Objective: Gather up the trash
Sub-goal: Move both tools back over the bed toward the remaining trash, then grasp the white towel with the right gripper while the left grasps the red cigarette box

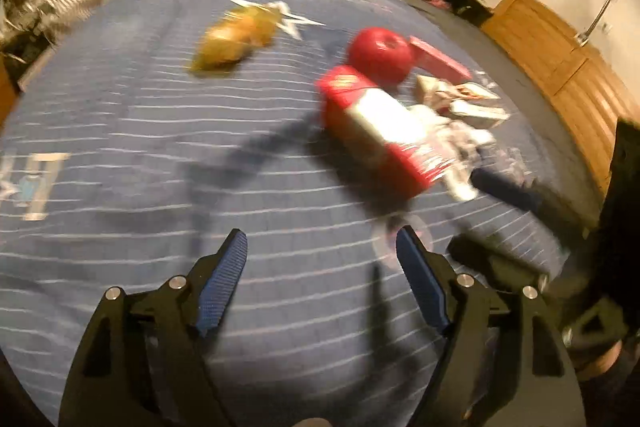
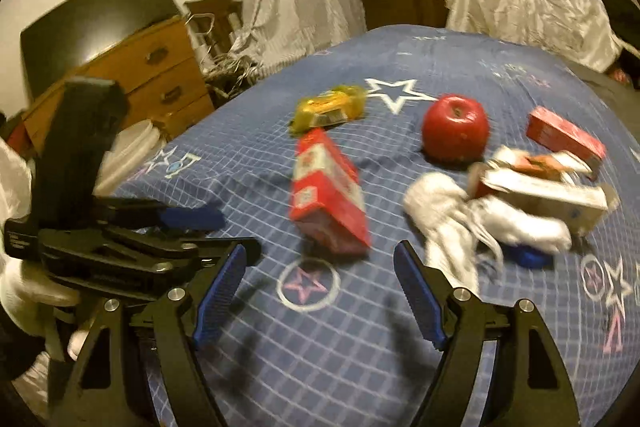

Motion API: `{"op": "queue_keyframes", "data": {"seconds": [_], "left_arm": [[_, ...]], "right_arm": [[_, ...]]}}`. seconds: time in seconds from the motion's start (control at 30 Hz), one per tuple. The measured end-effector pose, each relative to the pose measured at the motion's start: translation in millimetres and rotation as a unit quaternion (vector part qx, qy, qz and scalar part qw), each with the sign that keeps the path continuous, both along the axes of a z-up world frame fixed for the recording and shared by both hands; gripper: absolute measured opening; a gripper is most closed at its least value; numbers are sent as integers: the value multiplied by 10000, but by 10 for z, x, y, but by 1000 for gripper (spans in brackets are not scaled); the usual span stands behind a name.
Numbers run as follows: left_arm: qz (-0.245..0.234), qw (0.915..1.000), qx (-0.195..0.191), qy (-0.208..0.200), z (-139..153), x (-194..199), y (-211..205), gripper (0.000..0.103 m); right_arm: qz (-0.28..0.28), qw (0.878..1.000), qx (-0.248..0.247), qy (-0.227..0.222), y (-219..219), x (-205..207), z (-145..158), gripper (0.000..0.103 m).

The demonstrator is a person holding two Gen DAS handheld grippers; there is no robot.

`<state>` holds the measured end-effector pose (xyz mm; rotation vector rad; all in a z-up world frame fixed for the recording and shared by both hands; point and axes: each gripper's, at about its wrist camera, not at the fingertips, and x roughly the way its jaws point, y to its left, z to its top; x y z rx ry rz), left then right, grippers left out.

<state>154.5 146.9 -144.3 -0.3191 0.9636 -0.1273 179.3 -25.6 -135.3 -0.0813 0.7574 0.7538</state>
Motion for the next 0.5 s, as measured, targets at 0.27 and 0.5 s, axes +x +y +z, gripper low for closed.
{"op": "queue_keyframes", "data": {"seconds": [0.27, 0.5], "left_arm": [[621, 9958, -667, 70, -67, 395, -198, 76], [831, 9965, 3, 70, -117, 504, -382, 73]], "right_arm": [[-481, 9981, 280, 265, -606, -140, -135, 77], [-671, 9967, 305, 348, -833, -26, -187, 77]]}}
